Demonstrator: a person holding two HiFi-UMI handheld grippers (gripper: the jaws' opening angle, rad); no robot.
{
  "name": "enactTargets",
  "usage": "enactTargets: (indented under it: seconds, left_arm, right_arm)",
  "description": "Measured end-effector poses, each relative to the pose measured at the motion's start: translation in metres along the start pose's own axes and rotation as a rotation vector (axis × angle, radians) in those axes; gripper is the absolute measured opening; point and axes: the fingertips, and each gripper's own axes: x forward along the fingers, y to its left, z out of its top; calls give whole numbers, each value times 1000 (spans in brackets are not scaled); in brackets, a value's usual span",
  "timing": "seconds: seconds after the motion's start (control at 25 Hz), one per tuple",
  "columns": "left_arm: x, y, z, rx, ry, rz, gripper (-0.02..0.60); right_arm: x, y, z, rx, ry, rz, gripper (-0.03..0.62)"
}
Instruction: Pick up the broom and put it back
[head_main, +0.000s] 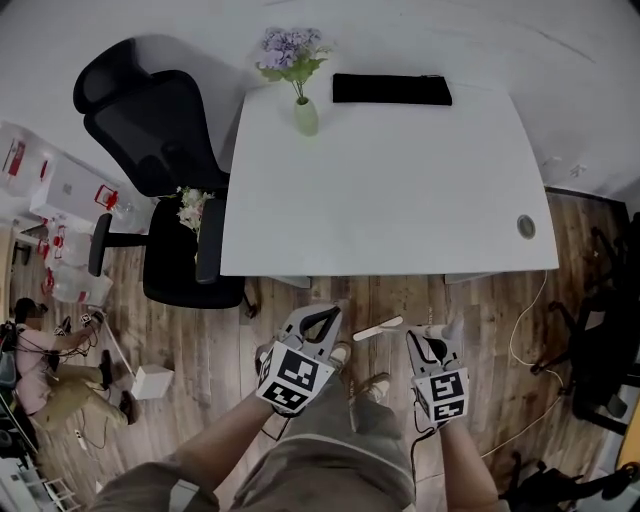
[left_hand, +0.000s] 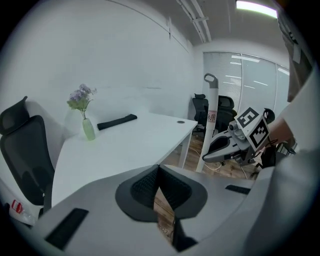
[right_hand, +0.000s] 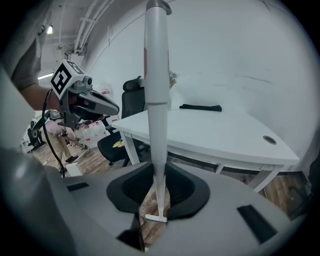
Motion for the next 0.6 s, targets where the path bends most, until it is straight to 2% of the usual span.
enactTargets:
  seconds: [0.24, 0.4, 0.6]
  left_arm:
    - [29, 12, -39, -14, 17, 12, 15]
    - [41, 20, -52, -23, 30, 18, 15]
    - [48, 32, -53, -40, 34, 31, 15]
  right_arm:
    - [40, 3, -31, -12, 28, 9, 95]
    - [59, -2, -48, -12, 57, 2, 95]
    - [81, -9, -35, -23, 27, 28, 95]
